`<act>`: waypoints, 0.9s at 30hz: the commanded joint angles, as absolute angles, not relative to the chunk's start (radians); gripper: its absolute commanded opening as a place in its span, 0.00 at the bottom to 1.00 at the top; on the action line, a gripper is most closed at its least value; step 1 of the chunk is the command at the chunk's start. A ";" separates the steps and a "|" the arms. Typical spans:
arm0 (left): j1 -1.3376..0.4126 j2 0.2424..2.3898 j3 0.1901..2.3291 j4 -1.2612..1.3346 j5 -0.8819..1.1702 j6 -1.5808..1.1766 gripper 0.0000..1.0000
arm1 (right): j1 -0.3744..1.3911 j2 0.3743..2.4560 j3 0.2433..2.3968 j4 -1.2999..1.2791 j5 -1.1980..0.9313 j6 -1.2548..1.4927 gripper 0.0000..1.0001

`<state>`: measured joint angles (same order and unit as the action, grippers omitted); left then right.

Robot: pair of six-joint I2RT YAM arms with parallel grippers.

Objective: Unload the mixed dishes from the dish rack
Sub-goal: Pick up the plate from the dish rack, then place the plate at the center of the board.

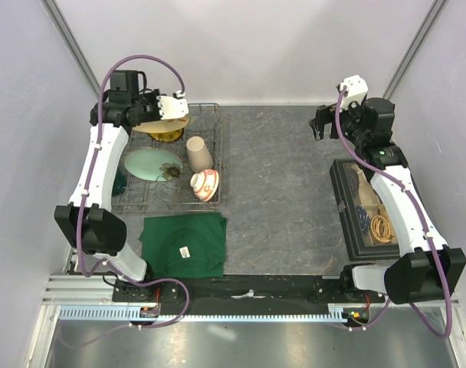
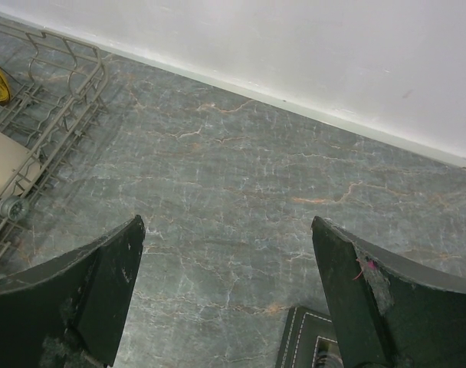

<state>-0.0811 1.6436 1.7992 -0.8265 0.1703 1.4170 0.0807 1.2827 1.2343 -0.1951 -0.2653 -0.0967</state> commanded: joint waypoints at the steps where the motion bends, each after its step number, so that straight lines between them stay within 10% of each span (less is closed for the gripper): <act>1: -0.087 1.513 1.848 -0.580 0.233 1.273 0.02 | 0.080 1.262 1.230 -0.156 -0.287 -0.078 0.98; 27: -0.115 1.430 1.838 -0.517 0.692 0.805 0.02 | 0.184 1.443 1.497 -0.296 -0.537 -0.075 0.98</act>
